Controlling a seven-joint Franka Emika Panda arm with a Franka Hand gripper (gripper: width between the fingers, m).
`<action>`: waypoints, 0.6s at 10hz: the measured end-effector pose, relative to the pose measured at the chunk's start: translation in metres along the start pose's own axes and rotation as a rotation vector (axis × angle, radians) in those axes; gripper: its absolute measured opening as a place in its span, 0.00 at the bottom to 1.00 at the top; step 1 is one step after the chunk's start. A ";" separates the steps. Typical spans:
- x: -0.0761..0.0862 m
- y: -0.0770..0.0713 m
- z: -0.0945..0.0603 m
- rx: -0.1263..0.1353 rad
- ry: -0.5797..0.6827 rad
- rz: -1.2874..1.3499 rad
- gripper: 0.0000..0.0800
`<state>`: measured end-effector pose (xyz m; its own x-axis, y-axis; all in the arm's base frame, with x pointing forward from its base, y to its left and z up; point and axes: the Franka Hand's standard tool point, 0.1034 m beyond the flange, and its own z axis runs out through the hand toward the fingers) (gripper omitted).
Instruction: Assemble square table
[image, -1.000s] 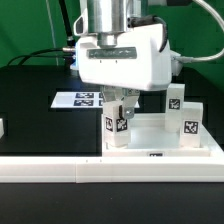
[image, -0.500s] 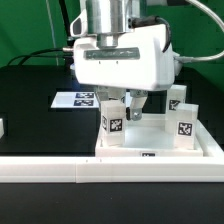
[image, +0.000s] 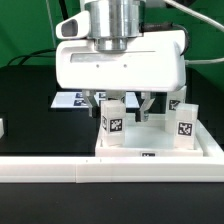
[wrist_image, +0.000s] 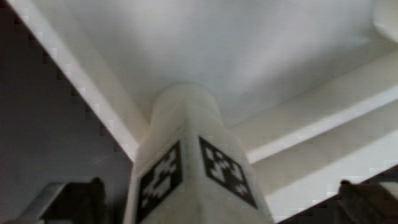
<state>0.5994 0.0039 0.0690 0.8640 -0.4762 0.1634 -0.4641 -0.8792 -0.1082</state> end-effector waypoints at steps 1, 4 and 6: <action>0.000 0.000 0.000 -0.002 0.000 -0.066 0.81; 0.000 -0.001 0.000 -0.014 0.001 -0.280 0.81; 0.000 0.000 0.000 -0.024 0.000 -0.468 0.81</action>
Offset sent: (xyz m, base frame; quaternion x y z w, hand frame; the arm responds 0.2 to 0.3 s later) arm -0.0009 0.0046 0.0054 -0.0263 0.0135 -0.2127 0.9767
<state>0.5999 0.0038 0.0689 0.9816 -0.0288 0.1890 -0.0292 -0.9996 -0.0007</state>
